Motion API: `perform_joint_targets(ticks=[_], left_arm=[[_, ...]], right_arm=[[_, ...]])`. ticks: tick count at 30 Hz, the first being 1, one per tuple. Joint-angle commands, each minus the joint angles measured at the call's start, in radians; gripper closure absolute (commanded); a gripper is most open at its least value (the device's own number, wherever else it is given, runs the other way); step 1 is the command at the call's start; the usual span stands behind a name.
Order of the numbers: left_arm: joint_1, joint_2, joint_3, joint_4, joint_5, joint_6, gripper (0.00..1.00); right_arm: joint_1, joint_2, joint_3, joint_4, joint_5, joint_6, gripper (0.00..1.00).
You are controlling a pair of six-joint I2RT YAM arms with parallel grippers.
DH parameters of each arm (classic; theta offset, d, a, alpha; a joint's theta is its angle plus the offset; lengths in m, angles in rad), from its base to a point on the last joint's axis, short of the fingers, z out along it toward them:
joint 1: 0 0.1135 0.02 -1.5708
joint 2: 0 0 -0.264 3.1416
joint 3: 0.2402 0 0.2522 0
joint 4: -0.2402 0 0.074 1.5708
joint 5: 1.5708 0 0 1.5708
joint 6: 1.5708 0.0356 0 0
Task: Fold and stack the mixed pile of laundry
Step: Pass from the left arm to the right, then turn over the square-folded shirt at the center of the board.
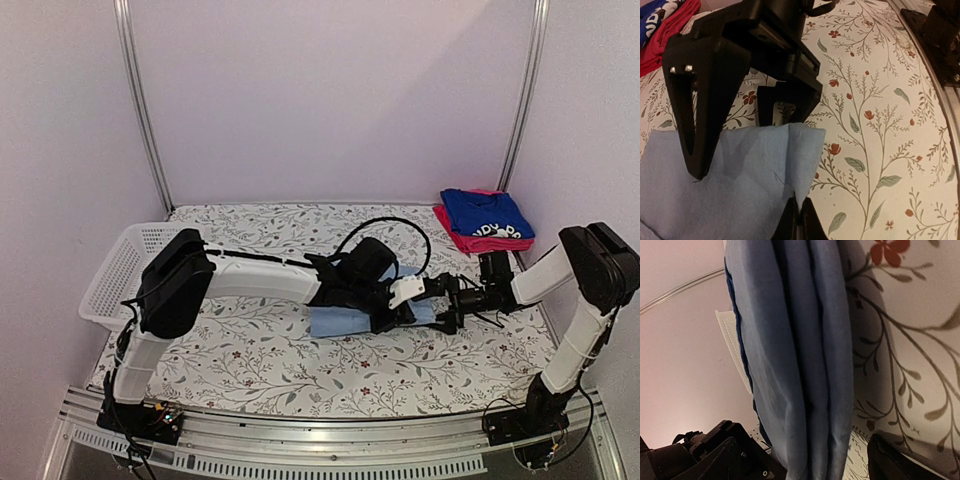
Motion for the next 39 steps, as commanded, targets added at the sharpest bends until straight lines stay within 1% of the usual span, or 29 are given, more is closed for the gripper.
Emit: perform_joint_targets(ticks=[1,4,6,9,12,13,15,16,17,18,19,23,24,27,28,29,31,33,35,39], left_arm=[[0.015,-0.069,-0.028,0.066,0.047,-0.031,1.0],[0.014,-0.072,-0.03,0.072,0.067,-0.032,1.0],[0.015,-0.073,-0.033,0.073,0.08,-0.031,1.0],[0.016,-0.069,-0.033,0.062,0.097,-0.024,1.0],[0.015,-0.073,-0.039,0.058,0.09,-0.018,1.0],[0.016,-0.073,-0.04,0.057,0.083,-0.018,1.0],[0.021,-0.08,-0.044,0.061,0.076,-0.029,1.0],[0.026,-0.087,-0.048,0.066,0.066,-0.046,0.94],[0.031,-0.098,-0.055,0.077,0.059,-0.07,0.83],[0.041,-0.113,-0.069,0.093,0.057,-0.108,0.69],[0.051,-0.135,-0.092,0.117,0.052,-0.135,0.59],[0.107,-0.263,-0.238,0.234,0.017,-0.25,0.32],[0.125,-0.295,-0.269,0.249,0.013,-0.276,0.28],[0.181,-0.388,-0.352,0.271,-0.013,-0.355,0.17],[0.198,-0.416,-0.379,0.271,-0.022,-0.371,0.04],[0.214,-0.44,-0.403,0.272,-0.034,-0.382,0.01],[0.239,-0.484,-0.442,0.259,-0.088,-0.402,0.0],[0.269,-0.522,-0.466,0.223,-0.112,-0.425,0.0],[0.298,-0.545,-0.479,0.177,-0.151,-0.455,0.0],[0.342,-0.597,-0.523,0.112,-0.197,-0.483,0.0]], right_arm=[[0.008,0.119,0.045,0.199,0.01,0.106,0.13],[0.012,0.197,0.079,0.295,-0.004,0.169,0.2],[0.018,0.256,0.118,0.344,-0.019,0.213,0.27],[0.028,0.331,0.195,0.347,-0.023,0.241,0.35],[0.045,0.387,0.246,0.33,-0.034,0.245,0.48],[0.049,0.394,0.25,0.325,-0.034,0.247,0.55],[0.05,0.395,0.247,0.295,-0.03,0.247,0.77],[0.049,0.379,0.248,0.256,-0.02,0.231,0.86],[0.047,0.358,0.252,0.213,-0.005,0.196,0.95],[0.045,0.338,0.272,0.14,0.012,0.167,0.99],[0.043,0.303,0.299,0.057,0.033,0.112,1.0],[0.023,0.213,0.429,-0.267,0.109,-0.112,1.0],[0.013,0.192,0.464,-0.352,0.126,-0.186,1.0],[-0.033,0.138,0.571,-0.58,0.194,-0.321,1.0],[-0.053,0.117,0.616,-0.666,0.232,-0.395,1.0],[-0.069,0.103,0.664,-0.743,0.277,-0.44,1.0],[-0.096,0.065,0.778,-0.906,0.373,-0.57,1.0],[-0.098,0.046,0.932,-1.104,0.498,-0.656,1.0],[-0.099,0.035,1.086,-1.242,0.616,-0.712,1.0],[-0.098,0.017,1.327,-1.452,0.84,-0.744,1.0]])
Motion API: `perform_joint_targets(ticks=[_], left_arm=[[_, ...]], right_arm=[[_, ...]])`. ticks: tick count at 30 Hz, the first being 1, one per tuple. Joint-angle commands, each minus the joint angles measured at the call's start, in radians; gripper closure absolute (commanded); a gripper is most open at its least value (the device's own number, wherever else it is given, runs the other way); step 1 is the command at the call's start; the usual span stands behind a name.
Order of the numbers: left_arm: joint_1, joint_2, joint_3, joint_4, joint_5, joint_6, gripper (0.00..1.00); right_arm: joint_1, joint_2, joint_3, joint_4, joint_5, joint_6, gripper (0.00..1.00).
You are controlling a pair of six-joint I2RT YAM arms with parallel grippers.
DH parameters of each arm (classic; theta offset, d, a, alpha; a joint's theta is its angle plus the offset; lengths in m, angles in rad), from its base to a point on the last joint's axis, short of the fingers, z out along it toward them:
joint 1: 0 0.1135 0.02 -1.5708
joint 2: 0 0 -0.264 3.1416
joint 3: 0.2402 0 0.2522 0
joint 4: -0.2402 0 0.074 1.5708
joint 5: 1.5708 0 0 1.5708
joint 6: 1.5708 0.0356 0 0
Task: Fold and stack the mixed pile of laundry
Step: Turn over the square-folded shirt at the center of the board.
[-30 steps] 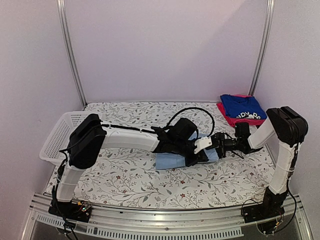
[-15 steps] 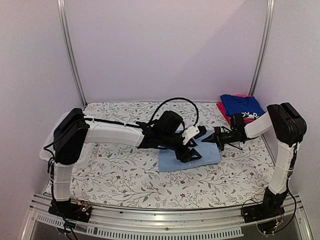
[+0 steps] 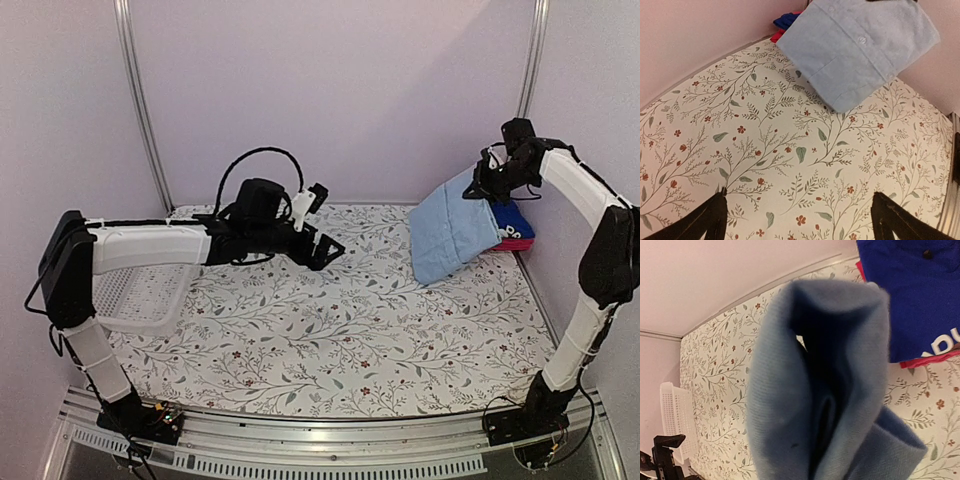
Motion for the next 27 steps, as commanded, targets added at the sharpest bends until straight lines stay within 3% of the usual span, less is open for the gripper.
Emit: perform_joint_targets(ticks=[1,4,6,9,13,17,22,23,25,27], left_arm=[[0.043,-0.069,-0.067,-0.086,-0.073,-0.055,0.0],[0.071,-0.102,-0.105,-0.093,-0.079,-0.071,0.0],[0.08,-0.119,-0.12,-0.108,-0.098,-0.078,0.0],[0.098,-0.135,-0.132,-0.14,-0.122,-0.095,0.01],[0.139,-0.15,-0.133,-0.213,-0.171,-0.169,0.01],[0.198,-0.212,-0.199,-0.202,-0.146,-0.271,0.0],[0.243,-0.338,-0.352,-0.092,-0.137,-0.378,0.0],[0.251,-0.354,-0.377,-0.085,-0.14,-0.397,0.0],[0.264,-0.378,-0.41,-0.081,-0.12,-0.416,0.0],[0.269,-0.389,-0.431,-0.095,-0.101,-0.436,0.0]], right_arm=[[0.012,-0.068,0.215,-0.371,0.32,-0.139,1.0],[0.068,-0.044,0.284,-0.467,0.547,-0.188,1.0],[0.121,-0.021,0.267,-0.466,0.608,-0.209,1.0],[0.287,0.054,0.304,-0.487,0.717,-0.206,1.0],[0.535,0.242,0.327,-0.49,0.747,-0.179,1.0],[0.694,0.416,0.385,-0.412,0.628,-0.152,1.0],[0.789,0.573,0.552,-0.319,0.304,-0.156,0.99],[0.794,0.593,0.558,-0.297,0.236,-0.153,0.95],[0.796,0.609,0.557,-0.244,0.084,-0.146,0.69],[0.796,0.608,0.552,-0.186,-0.068,-0.146,0.52]])
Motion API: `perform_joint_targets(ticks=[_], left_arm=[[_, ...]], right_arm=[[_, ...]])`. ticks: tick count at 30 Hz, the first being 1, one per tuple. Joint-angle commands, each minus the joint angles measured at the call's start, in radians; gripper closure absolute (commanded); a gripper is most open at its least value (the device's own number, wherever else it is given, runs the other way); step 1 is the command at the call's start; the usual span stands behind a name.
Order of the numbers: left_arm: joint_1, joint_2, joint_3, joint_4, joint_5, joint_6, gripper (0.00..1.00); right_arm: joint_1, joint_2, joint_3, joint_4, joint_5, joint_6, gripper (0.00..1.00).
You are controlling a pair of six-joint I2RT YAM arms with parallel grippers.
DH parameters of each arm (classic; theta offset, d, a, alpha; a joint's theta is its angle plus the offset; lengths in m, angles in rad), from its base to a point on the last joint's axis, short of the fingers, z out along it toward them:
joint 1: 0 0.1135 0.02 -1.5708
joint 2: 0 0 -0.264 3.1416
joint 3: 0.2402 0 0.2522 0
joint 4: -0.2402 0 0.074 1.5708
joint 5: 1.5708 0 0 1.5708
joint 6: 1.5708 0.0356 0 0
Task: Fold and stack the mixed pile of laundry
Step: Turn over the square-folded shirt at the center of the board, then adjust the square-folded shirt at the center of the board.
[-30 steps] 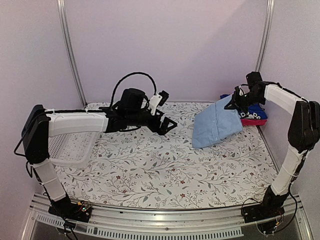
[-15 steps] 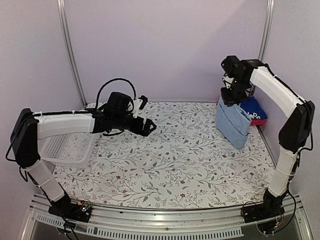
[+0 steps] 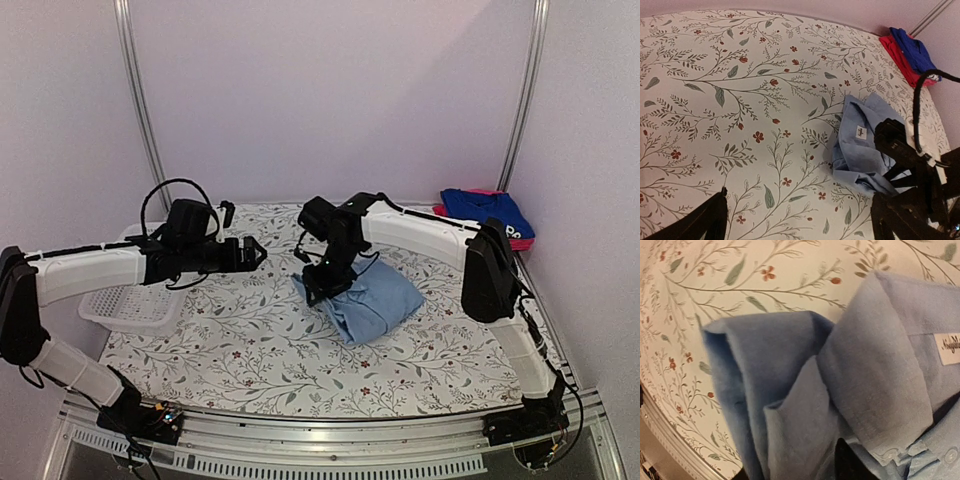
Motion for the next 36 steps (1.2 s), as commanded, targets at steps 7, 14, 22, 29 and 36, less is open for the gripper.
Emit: perform_joint_targets(ticks=[7,14,22,29,36], left_arm=[[0.01,-0.071,-0.1,0.07,0.219,-0.157,0.0],[-0.218,0.112,0.03,0.014,0.273,-0.063,0.0],[-0.272,0.432,0.17,-0.035,0.319,-0.058,0.0],[-0.104,0.488,0.158,-0.033,0.317,-0.034,0.06],[0.001,0.365,0.133,-0.014,0.421,0.028,0.07]], right_arm=[[-0.164,-0.273,-0.275,0.456,-0.66,0.012,0.26],[-0.41,-0.423,-0.615,0.541,-0.547,0.027,0.43],[-0.418,-0.301,-0.734,0.546,-0.518,-0.051,0.58],[-0.268,-0.385,-0.971,0.553,-0.601,-0.056,0.6],[-0.24,-0.579,-0.975,0.526,-0.714,-0.031,0.52]])
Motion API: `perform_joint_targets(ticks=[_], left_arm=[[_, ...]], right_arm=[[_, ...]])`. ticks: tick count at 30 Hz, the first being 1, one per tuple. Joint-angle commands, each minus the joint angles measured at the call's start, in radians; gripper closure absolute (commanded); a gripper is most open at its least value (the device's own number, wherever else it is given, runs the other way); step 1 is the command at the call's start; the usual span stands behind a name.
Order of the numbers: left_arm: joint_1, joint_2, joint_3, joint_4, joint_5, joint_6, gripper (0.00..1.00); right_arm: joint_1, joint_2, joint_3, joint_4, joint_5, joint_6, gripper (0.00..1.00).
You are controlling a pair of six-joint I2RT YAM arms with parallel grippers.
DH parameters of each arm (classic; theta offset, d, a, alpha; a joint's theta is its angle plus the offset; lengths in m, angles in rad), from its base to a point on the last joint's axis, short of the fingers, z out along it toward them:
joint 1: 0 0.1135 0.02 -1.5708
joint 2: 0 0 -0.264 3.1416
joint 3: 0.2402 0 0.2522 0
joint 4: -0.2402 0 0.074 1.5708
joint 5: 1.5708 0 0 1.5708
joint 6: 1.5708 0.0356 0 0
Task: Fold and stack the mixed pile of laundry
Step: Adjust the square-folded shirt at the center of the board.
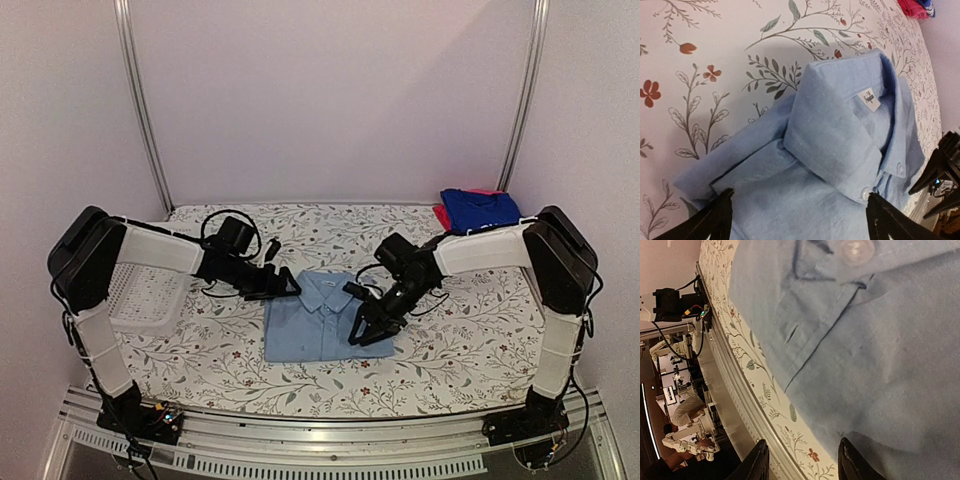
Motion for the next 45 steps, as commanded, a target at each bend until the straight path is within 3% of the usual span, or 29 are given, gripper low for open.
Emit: perform_joint_targets(ticks=[1,3,6,14,27,31,35,38,42,45], left_arm=[[0.042,-0.111,-0.027,-0.014,0.062,0.039,0.09],[0.045,-0.135,-0.017,-0.015,0.07,0.027,0.13],[0.053,-0.121,0.012,-0.029,0.048,0.001,0.3],[0.065,-0.023,0.085,-0.064,-0.051,-0.001,0.48],[0.072,0.105,0.152,-0.12,-0.087,0.049,0.49],[0.075,0.106,0.16,-0.135,-0.129,0.05,0.35],[0.08,0.096,0.158,-0.146,-0.141,0.054,0.36],[0.079,0.1,0.156,-0.131,-0.109,0.059,0.41],[0.079,0.076,0.143,-0.092,-0.052,0.072,0.61],[0.081,0.033,0.116,-0.056,-0.011,0.072,0.75]], right_arm=[[-0.096,-0.177,0.014,-0.029,-0.05,0.01,0.52],[-0.198,-0.22,0.002,0.006,-0.029,0.056,0.53],[-0.3,-0.256,-0.014,0.046,0.07,0.108,0.54],[-0.33,-0.041,0.06,0.068,0.039,0.112,0.57],[-0.307,0.133,0.108,0.112,-0.004,0.109,0.57],[-0.304,0.171,0.133,0.102,-0.014,0.1,0.55],[-0.301,0.182,0.145,0.1,-0.011,0.094,0.56],[-0.299,0.177,0.148,0.102,-0.015,0.096,0.65],[-0.294,0.166,0.163,0.098,-0.034,0.092,0.89],[-0.286,0.137,0.182,0.101,-0.04,0.087,0.96]])
